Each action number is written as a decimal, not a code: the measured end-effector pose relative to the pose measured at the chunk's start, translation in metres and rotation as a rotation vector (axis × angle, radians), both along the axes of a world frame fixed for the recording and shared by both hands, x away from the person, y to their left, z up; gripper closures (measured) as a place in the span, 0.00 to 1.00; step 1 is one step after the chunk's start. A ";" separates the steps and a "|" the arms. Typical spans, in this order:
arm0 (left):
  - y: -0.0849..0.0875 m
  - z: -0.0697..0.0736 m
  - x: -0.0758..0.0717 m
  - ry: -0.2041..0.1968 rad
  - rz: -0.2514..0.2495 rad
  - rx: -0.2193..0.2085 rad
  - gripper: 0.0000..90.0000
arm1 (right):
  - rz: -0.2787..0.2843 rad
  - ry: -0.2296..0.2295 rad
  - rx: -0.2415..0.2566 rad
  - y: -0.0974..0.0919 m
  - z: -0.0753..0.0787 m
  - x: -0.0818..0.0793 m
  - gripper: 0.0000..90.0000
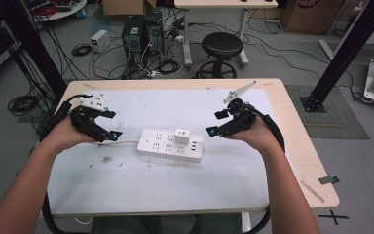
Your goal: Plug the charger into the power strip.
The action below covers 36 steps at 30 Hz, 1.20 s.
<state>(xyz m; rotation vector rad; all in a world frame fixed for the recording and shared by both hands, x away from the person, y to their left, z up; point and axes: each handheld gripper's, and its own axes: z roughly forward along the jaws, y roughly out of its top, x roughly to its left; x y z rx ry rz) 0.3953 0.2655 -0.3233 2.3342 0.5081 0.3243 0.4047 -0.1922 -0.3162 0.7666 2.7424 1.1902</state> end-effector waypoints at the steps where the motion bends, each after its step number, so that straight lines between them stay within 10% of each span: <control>1: 0.001 0.001 0.000 -0.003 0.000 0.003 0.21 | -0.001 0.003 0.001 -0.001 -0.001 0.000 0.22; 36: 0.005 -0.008 0.004 -0.001 0.031 -0.018 0.21 | -0.030 0.012 -0.014 0.000 -0.006 0.011 0.22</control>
